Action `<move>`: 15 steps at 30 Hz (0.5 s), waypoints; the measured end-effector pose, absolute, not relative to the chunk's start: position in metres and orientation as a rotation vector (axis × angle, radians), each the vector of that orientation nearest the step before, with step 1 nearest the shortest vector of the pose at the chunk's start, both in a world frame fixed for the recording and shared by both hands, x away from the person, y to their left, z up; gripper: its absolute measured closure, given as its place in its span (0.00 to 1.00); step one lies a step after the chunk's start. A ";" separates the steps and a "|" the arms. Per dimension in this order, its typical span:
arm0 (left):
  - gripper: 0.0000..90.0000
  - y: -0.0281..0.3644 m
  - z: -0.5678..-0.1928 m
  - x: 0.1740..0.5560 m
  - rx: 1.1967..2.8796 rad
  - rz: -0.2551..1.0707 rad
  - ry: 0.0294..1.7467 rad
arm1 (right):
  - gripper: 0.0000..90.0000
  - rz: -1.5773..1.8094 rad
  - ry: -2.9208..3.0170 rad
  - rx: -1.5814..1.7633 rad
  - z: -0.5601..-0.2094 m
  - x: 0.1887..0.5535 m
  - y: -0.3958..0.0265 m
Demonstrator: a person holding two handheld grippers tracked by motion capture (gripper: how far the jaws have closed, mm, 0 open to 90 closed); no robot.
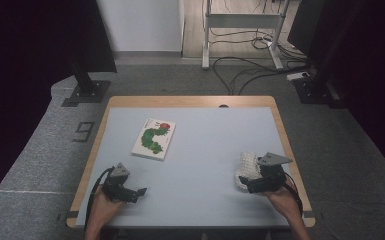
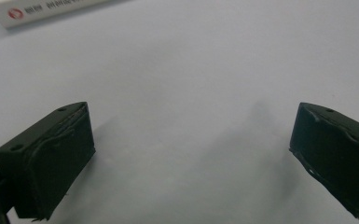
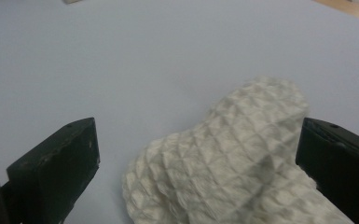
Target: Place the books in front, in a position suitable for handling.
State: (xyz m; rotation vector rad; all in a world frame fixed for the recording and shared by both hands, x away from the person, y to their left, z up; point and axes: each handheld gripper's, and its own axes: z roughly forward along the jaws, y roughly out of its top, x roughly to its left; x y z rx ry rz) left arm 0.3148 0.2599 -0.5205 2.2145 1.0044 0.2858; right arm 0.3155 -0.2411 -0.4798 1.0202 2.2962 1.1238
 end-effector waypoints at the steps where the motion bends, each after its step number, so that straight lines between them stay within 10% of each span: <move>1: 0.00 0.260 -0.518 0.319 2.217 0.292 0.994 | 0.00 1.119 2.298 1.019 -0.481 0.316 -0.240; 15: 0.00 0.267 -0.496 0.358 2.178 0.323 0.931 | 0.00 1.146 2.341 0.959 -0.482 0.321 -0.220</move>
